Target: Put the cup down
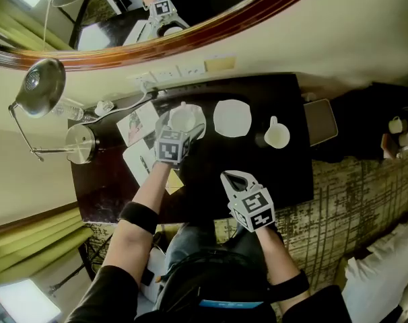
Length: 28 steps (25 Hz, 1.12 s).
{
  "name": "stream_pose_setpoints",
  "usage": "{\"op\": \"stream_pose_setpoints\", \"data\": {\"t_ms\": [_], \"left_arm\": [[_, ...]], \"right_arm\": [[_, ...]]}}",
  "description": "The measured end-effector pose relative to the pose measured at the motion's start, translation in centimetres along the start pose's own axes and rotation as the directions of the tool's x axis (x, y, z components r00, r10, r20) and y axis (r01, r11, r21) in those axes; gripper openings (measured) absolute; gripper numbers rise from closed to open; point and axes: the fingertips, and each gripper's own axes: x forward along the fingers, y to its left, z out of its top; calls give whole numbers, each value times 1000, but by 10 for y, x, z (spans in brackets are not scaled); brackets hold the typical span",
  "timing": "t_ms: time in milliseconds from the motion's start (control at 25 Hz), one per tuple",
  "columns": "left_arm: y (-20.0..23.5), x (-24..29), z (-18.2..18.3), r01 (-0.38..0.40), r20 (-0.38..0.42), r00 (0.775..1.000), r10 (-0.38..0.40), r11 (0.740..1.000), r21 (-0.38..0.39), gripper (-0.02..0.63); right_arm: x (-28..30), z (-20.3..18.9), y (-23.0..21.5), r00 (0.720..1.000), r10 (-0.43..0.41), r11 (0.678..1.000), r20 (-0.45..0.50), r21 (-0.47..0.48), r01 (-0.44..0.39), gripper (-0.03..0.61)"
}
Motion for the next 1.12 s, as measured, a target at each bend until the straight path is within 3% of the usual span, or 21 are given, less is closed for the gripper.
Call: {"op": "stream_pose_setpoints", "data": {"t_ms": [120, 240, 720, 1120], "left_arm": [[1, 8, -2, 7, 10, 1000, -7, 1000, 17, 547], [-3, 2, 6, 5, 8, 1000, -5, 1000, 1, 446], [-4, -2, 6, -14, -18, 1000, 14, 1000, -2, 434], [-56, -37, 33, 7, 40, 999, -6, 1000, -23, 434]], "right_arm": [[0, -3, -1, 1000, -6, 1000, -3, 8, 6, 0], [-2, -3, -3, 1000, -9, 1000, 1, 14, 9, 0], [-14, -3, -11, 1000, -21, 999, 20, 27, 21, 0], [-46, 0, -30, 998, -40, 999, 48, 36, 38, 0]]}}
